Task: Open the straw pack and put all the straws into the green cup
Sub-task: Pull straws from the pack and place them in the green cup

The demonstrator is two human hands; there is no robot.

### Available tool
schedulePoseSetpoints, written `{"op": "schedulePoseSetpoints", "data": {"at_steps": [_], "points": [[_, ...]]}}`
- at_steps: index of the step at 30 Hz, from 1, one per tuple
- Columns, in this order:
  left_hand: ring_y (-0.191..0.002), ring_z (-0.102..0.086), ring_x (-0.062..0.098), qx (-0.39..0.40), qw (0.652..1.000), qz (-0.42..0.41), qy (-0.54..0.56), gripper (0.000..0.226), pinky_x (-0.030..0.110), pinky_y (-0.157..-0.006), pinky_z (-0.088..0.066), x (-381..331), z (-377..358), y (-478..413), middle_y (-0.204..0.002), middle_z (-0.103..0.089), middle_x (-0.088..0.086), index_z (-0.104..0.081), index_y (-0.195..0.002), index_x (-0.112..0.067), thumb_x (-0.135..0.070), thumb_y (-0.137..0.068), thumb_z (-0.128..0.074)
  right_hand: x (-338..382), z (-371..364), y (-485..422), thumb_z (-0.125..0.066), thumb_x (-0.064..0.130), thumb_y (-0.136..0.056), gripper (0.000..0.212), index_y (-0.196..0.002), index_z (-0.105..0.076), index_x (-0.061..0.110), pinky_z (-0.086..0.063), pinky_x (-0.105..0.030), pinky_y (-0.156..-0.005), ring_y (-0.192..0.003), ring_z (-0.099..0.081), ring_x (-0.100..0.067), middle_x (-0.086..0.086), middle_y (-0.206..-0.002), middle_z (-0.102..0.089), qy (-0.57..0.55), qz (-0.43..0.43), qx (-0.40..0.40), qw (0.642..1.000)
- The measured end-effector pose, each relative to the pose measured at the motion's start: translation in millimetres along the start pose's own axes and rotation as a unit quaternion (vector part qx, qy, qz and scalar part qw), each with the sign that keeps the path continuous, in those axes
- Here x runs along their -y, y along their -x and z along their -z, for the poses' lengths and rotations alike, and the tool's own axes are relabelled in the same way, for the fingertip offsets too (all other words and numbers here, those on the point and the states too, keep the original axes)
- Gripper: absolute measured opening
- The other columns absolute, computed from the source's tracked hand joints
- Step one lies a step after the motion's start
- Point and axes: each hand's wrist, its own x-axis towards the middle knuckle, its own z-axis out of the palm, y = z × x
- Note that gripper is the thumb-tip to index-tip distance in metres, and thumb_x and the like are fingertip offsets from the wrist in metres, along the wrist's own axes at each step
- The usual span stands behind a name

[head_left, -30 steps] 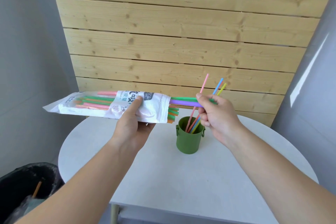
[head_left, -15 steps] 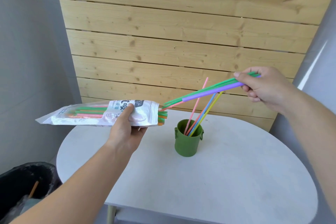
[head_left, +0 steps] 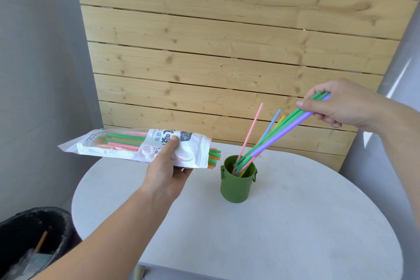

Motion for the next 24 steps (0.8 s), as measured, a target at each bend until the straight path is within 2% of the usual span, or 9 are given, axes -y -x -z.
{"op": "schedulePoseSetpoints", "data": {"at_steps": [6,9,15,20,24], "points": [[-0.114,-0.073,0.026,0.006,1.000,0.017,0.002,0.039,0.046,-0.092,-0.059,5.6,-2.1,2.7,-0.124,-0.076,0.009,-0.060,-0.137,-0.014,-0.014,-0.099,-0.066,18.4,-33.4,-21.4,-0.073,0.032,-0.088,0.025,-0.084,-0.068,0.008,-0.036,-0.024,-0.041,-0.048,-0.041,-0.019,-0.007,-0.059,-0.056,0.066,0.011,0.061,0.996],[-0.114,-0.073,0.027,0.016,1.000,0.013,-0.001,0.037,0.048,-0.096,-0.057,6.1,-2.0,2.3,-0.125,-0.076,0.010,-0.059,-0.136,-0.014,-0.014,-0.099,-0.065,21.6,-51.5,-34.5,-0.073,0.036,-0.087,0.028,-0.085,-0.067,0.009,-0.042,-0.026,-0.043,-0.052,-0.046,-0.023,-0.008,-0.063,-0.059,0.102,0.015,0.073,0.992],[-0.116,-0.072,0.028,0.009,1.000,0.011,-0.003,0.036,0.049,-0.100,-0.056,2.7,1.2,-1.4,-0.125,-0.075,0.010,-0.062,-0.134,-0.012,-0.016,-0.099,-0.066,19.0,-74.9,-50.0,-0.077,0.040,-0.083,0.032,-0.095,-0.060,0.015,-0.044,-0.023,-0.039,-0.051,-0.057,-0.017,-0.007,-0.072,-0.066,0.119,0.015,0.017,0.993],[-0.113,-0.073,0.027,0.006,1.000,0.016,-0.004,0.032,0.046,-0.090,-0.059,1.4,1.6,-2.5,-0.122,-0.076,0.011,-0.062,-0.131,-0.013,-0.016,-0.099,-0.066,9.8,-84.7,-54.7,-0.079,0.041,-0.080,0.044,-0.108,-0.053,0.019,-0.047,-0.026,-0.043,-0.051,-0.059,-0.018,-0.006,-0.073,-0.063,0.128,0.004,0.000,0.992],[-0.115,-0.072,0.028,0.011,1.000,0.011,0.000,0.033,0.051,-0.101,-0.056,1.7,2.5,-3.4,-0.123,-0.076,0.011,-0.063,-0.131,-0.013,-0.015,-0.098,-0.067,7.3,-87.8,-55.0,-0.081,0.041,-0.078,0.056,-0.120,-0.049,0.022,-0.048,-0.026,-0.043,-0.053,-0.060,-0.019,-0.003,-0.079,-0.060,0.155,0.005,0.003,0.988]]}}
